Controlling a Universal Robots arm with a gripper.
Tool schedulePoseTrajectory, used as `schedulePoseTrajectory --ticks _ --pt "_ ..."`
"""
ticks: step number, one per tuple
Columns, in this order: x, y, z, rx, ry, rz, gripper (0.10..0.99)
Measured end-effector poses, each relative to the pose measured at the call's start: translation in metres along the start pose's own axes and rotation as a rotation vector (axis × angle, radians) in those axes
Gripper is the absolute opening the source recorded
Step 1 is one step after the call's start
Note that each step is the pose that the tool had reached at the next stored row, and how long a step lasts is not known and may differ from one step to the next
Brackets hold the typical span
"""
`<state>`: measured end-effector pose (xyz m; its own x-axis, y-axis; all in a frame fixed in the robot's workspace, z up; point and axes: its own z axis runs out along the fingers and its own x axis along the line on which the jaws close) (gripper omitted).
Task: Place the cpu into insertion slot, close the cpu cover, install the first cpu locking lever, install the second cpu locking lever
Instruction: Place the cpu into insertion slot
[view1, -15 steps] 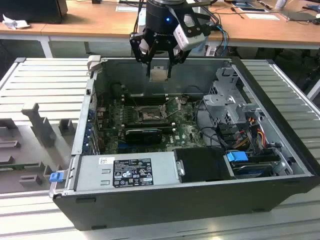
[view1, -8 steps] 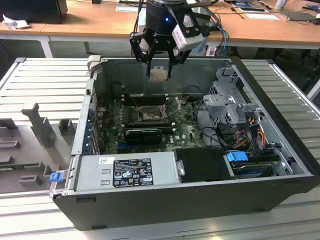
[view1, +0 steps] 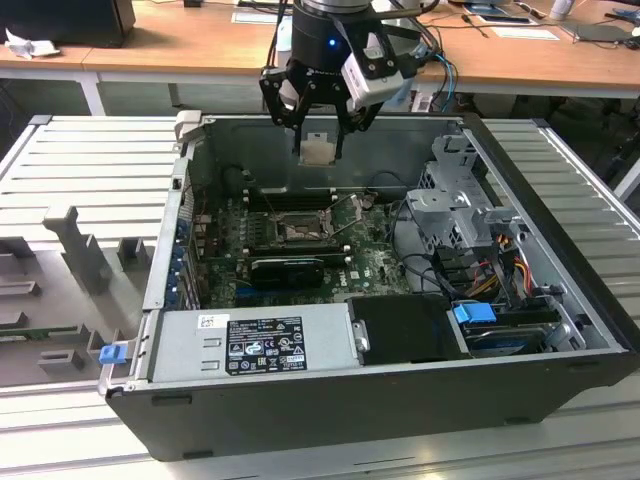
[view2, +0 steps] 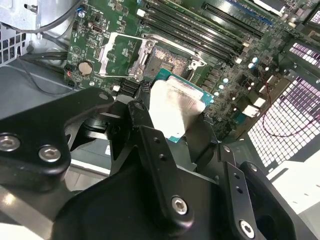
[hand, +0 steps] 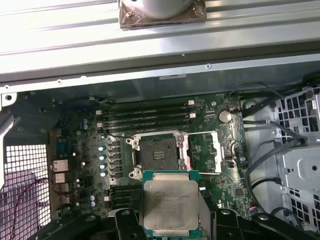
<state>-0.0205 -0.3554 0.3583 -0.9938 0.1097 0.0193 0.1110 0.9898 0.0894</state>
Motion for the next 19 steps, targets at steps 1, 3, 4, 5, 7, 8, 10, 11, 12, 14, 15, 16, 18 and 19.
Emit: schedulePoseTrajectory --ticks 1,3,4,5,7,8,10,11,12,14,15,16,18,19 --pt "0.0 -0.0001 0.0015 0.0 0.0001 0.0 0.529" --pt "0.0 -0.0002 0.0019 0.002 -0.0008 0.01 0.529" --pt "0.0 -0.0002 0.002 0.001 -0.0016 0.018 0.529" --pt "-0.0001 -0.0002 0.0021 0.001 -0.0021 0.023 0.529" --pt "-0.0001 -0.0002 0.0022 0.001 -0.0027 0.03 0.529" --pt "-0.0001 -0.0002 0.0023 0.001 -0.003 0.034 0.529" --pt "-0.0001 -0.0002 0.0025 0.001 -0.0038 0.042 0.529" --pt "-0.0001 -0.0002 0.0026 0.001 -0.0041 0.045 0.529" --pt "-0.0001 -0.0002 0.0028 0.001 -0.0045 0.05 0.529" --pt "-0.0001 -0.0003 0.0029 0.001 -0.0051 0.058 0.529" --pt "-0.0001 -0.0003 0.003 0.001 -0.0058 0.065 0.529" --pt "-0.0001 -0.0003 0.003 0.0 -0.0064 0.071 0.529" --pt "-0.0001 -0.0003 0.0031 0.0 -0.0074 0.083 0.529" --pt "-0.0001 -0.0003 0.0031 0.0 -0.0076 0.085 0.529"
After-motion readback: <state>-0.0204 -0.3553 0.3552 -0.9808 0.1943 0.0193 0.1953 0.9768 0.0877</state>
